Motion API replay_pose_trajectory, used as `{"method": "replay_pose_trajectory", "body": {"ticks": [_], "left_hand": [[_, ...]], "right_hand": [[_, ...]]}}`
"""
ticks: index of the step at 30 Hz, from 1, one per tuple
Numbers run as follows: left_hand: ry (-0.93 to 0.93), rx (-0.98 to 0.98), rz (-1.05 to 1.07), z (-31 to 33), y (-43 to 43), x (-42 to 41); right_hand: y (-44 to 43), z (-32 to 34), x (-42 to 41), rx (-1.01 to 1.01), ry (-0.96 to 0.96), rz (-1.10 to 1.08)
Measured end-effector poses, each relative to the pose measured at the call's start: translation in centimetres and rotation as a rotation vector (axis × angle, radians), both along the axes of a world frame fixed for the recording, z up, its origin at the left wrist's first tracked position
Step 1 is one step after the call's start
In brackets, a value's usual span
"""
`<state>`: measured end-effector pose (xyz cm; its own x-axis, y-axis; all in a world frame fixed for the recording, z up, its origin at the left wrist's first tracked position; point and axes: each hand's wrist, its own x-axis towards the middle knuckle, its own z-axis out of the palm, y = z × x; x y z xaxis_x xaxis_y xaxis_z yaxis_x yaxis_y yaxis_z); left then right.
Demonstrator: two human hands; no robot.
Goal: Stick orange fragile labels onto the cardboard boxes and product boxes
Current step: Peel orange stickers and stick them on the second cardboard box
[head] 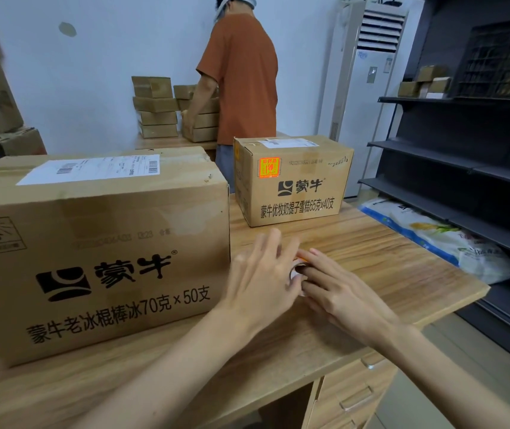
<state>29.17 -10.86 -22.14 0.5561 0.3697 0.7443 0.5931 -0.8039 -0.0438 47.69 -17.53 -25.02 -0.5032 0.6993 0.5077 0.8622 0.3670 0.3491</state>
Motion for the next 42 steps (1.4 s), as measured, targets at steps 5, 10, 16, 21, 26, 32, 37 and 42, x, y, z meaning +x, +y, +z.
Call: {"method": "replay_pose_trajectory", "body": {"ticks": [5, 10, 16, 21, 26, 32, 37, 42], "left_hand": [[0.003, -0.242, 0.156, -0.1, -0.3, 0.7], [-0.099, -0.394, 0.121, -0.3, -0.1, 0.8], [-0.179, -0.289, -0.009, -1.8, 1.1, 0.1], [-0.258, -0.15, -0.082, -2.1, 1.7, -0.2], [-0.282, 0.002, -0.139, -2.1, 1.9, -0.3], [-0.27, 0.127, -0.221, -1.7, 2.1, -0.6], [-0.228, -0.04, -0.211, -2.2, 2.7, -0.7], [-0.227, -0.648, -0.263, -1.8, 2.1, -0.7]], "right_hand": [[0.0, -0.1, -0.3, 0.058, 0.064, 0.025], [-0.1, 0.2, -0.7, 0.058, 0.136, 0.051], [-1.5, 2.9, -1.8, 0.043, 0.896, 0.01], [-0.2, 4.2, -1.3, -0.171, 1.615, 0.023], [1.1, 4.1, -0.4, -0.6, 1.731, -0.038], [0.2, 3.8, 0.0, -0.979, 1.679, 0.166], [0.0, 3.7, 1.0, -0.959, 1.708, 0.194], [-0.4, 3.1, 2.4, -0.847, 1.712, 0.247]]}}
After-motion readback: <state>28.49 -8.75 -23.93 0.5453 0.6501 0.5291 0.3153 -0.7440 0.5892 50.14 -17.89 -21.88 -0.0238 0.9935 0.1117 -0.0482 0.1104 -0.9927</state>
